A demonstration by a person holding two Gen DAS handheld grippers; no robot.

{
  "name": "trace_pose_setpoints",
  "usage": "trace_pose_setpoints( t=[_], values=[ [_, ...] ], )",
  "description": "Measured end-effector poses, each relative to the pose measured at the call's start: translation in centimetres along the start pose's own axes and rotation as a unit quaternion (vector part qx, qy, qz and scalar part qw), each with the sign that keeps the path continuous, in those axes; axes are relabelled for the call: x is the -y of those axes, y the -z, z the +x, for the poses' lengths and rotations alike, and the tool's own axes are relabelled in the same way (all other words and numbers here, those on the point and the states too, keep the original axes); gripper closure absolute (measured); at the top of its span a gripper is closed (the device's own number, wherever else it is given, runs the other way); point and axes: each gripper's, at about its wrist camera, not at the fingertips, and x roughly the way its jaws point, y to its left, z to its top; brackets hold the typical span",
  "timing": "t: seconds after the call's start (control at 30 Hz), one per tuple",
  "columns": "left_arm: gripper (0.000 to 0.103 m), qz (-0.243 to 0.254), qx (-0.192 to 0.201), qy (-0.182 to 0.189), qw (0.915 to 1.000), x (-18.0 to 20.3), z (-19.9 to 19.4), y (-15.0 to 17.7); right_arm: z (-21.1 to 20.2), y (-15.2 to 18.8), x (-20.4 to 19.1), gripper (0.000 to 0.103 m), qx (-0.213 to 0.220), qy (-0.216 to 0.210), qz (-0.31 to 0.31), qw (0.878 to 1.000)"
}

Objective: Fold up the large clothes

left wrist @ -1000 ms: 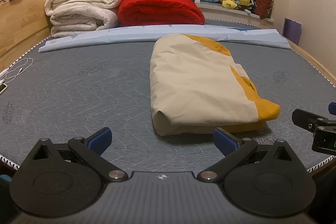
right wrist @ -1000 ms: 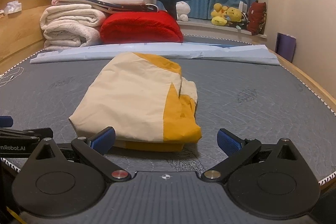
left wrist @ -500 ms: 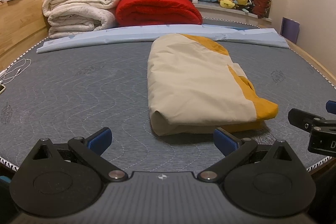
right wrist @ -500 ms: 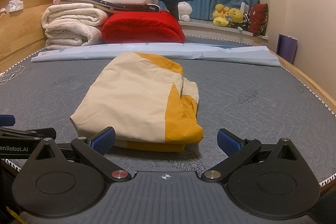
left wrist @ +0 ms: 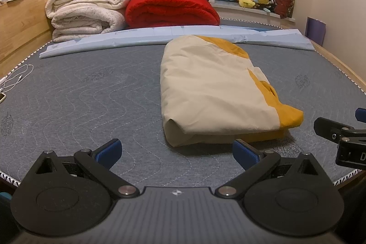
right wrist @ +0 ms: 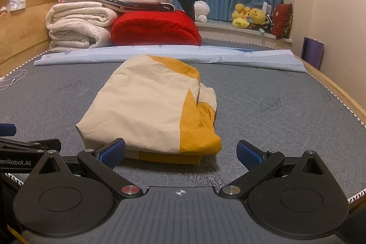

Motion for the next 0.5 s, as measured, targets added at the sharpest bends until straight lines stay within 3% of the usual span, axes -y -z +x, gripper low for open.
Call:
trace_pose_setpoints(
  t=[0.5],
  values=[
    [0.000, 0.001, -0.003, 0.005, 1.0000, -0.14, 0.15, 0.20, 0.18, 0.47, 0.19, 0.001, -0.004, -0.001, -0.005, 1.000]
  ],
)
